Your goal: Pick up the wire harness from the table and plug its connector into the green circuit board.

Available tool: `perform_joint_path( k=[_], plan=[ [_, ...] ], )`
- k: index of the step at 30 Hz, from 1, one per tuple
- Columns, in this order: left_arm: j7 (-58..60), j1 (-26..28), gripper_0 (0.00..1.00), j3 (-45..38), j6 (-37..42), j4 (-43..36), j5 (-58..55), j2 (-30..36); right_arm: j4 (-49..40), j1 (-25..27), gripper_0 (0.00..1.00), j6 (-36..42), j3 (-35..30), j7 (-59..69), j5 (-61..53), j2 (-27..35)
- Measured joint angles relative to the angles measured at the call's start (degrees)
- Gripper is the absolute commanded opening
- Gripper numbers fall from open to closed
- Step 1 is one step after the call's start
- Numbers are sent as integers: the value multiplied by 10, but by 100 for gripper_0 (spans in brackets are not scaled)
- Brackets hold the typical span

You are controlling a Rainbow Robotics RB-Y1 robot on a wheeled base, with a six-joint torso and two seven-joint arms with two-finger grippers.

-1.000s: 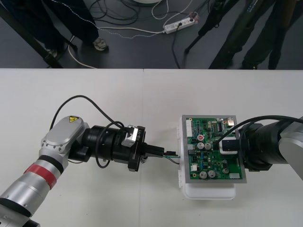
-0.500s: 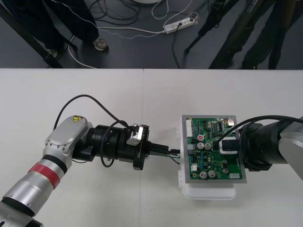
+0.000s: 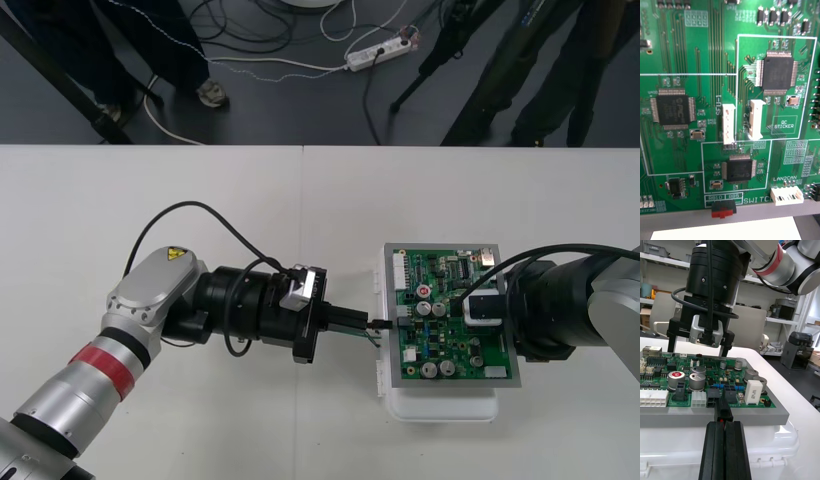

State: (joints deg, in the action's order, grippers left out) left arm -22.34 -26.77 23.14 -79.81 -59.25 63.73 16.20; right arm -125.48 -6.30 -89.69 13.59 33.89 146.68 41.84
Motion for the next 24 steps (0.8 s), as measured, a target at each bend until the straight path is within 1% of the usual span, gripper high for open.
perform_joint_path(
  k=[24],
  plan=[
    [0,-5,0,2,11,0,-3,0,0,0,100,0,0,-6,0,-5]
  ],
)
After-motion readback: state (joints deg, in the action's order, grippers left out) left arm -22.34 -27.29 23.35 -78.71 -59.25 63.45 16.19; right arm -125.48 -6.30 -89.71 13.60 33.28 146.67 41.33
